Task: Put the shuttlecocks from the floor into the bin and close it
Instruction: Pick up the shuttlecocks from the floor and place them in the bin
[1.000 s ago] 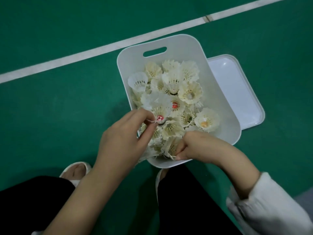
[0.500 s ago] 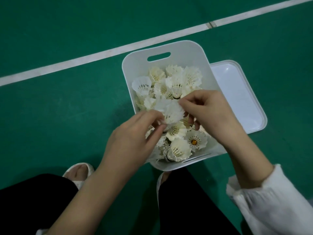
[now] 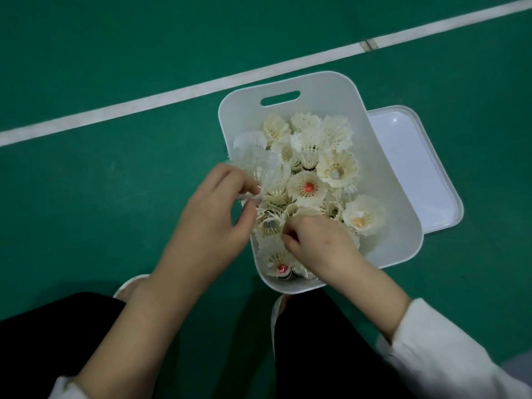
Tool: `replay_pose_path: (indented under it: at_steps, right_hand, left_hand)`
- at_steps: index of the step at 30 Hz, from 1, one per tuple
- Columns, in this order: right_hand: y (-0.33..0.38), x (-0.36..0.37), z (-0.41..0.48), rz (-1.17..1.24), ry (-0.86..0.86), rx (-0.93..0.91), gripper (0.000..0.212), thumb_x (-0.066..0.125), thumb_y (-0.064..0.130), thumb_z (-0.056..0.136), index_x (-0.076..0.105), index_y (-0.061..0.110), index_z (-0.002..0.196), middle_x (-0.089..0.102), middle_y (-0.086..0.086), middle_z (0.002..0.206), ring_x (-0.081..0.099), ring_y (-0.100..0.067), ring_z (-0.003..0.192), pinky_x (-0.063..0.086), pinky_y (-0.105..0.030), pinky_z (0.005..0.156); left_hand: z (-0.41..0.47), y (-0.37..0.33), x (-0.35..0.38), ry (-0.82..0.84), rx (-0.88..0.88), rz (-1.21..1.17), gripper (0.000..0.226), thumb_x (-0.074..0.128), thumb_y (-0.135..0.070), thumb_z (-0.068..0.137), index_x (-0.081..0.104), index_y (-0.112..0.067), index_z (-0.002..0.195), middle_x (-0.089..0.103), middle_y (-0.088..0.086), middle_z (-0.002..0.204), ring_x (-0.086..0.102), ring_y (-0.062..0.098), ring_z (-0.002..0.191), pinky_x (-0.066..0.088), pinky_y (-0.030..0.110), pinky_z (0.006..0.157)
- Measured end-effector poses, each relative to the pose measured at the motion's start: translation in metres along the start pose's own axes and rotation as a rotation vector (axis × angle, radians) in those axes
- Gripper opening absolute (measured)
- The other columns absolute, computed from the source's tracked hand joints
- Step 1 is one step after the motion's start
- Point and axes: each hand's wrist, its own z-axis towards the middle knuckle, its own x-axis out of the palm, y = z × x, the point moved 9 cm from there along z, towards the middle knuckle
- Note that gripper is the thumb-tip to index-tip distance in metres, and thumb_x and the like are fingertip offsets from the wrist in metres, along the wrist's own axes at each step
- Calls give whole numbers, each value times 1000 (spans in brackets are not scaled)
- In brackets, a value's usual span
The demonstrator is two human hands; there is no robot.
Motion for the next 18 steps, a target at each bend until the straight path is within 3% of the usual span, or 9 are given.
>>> replay_pose_path:
  at_steps: [3, 6, 7, 9, 12, 15, 18]
  right_hand:
    - [-2, -4, 3, -32, 5, -8, 26, 45, 27, 94, 66, 18, 105, 68, -3, 105, 63, -23, 93, 52, -37, 79]
    - [-8, -46, -4, 188, -231, -27, 26, 48, 27, 93, 53, 28, 118, 61, 8, 107, 63, -14, 84, 54, -36, 76]
    - [-6, -63, -10, 270, -315, -88, 30, 50, 25, 92, 49, 32, 121, 58, 11, 104, 61, -11, 78, 53, -32, 72]
    - [7, -74, -14, 325, -280, -236, 43, 57, 25, 89, 43, 41, 127, 54, 14, 101, 58, -6, 77, 50, -26, 71]
    - [20, -61, -7, 199, -146, -305, 24, 59, 31, 87, 60, 33, 111, 57, 12, 100, 59, -7, 83, 50, -33, 78]
    - [9, -72, -3, 146, -318, -255, 10, 59, 29, 88, 67, 24, 93, 55, 13, 86, 56, -8, 80, 50, -35, 74]
    - [-5, -79, 2, 210, -397, -171, 10, 62, 26, 87, 71, 21, 88, 57, 14, 84, 58, -11, 79, 49, -33, 72]
  left_hand:
    - [-2, 6, -1, -26, 11, 61, 7, 60, -15, 83, 64, -9, 86, 57, 1, 92, 51, 10, 87, 34, 10, 80]
    - [-3, 11, -1, -31, 38, 108, 8, 64, -14, 82, 68, -9, 86, 59, 3, 90, 49, 13, 90, 29, 8, 83]
    - [-3, 11, 0, -32, 45, 109, 7, 65, -14, 82, 68, -9, 86, 59, 3, 90, 48, 13, 90, 29, 8, 83]
    - [-2, 9, 1, -46, 66, 109, 8, 65, -15, 82, 69, -9, 86, 59, 3, 90, 48, 12, 89, 28, 8, 84]
    - [1, -1, 6, -40, 112, 82, 17, 58, -22, 84, 69, -10, 86, 59, 2, 90, 48, 13, 89, 29, 9, 83]
    - [1, -6, 12, 4, 107, 42, 20, 53, -27, 86, 65, -13, 93, 58, -1, 95, 51, 13, 91, 35, 13, 82]
    - [1, 9, -2, -77, -62, 3, 17, 55, -25, 90, 55, -18, 105, 55, -7, 95, 53, 11, 88, 45, 28, 78]
